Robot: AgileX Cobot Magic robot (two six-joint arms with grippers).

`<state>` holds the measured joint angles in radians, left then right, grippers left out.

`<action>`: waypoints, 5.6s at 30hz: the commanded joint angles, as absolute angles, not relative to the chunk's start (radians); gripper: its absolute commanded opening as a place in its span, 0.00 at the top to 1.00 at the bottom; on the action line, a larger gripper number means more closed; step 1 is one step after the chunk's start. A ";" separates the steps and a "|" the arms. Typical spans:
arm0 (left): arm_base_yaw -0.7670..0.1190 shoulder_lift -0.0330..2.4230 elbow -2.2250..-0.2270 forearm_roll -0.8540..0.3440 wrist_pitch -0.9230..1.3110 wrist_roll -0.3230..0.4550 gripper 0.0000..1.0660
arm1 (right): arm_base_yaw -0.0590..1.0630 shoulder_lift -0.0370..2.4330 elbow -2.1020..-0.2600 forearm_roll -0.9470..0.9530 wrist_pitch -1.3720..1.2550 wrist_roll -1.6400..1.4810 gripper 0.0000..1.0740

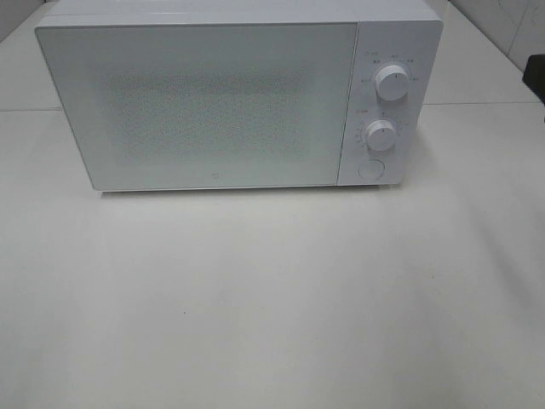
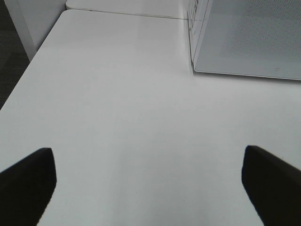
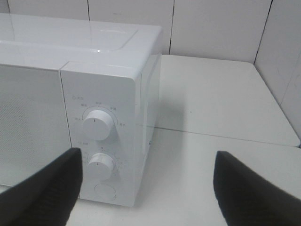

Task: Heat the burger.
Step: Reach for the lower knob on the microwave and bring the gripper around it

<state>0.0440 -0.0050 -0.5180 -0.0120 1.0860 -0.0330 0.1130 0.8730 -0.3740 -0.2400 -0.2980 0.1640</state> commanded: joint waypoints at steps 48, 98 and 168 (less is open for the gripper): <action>0.047 -0.016 -0.515 -0.013 1.069 -0.034 0.06 | 0.669 1.628 -0.430 0.784 -1.187 -0.425 0.29; 0.047 -0.016 -0.515 -0.013 1.069 -0.034 0.06 | 0.630 2.083 -0.807 0.772 -1.213 -0.368 0.29; 0.047 -0.015 -0.515 -0.012 1.069 -0.033 0.06 | 0.606 2.048 -0.766 0.601 -1.203 0.277 0.94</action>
<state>0.0440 -0.0050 -0.5180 -0.0120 1.0860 -0.0330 0.6010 2.0600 -0.7540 0.7160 -1.2030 0.1980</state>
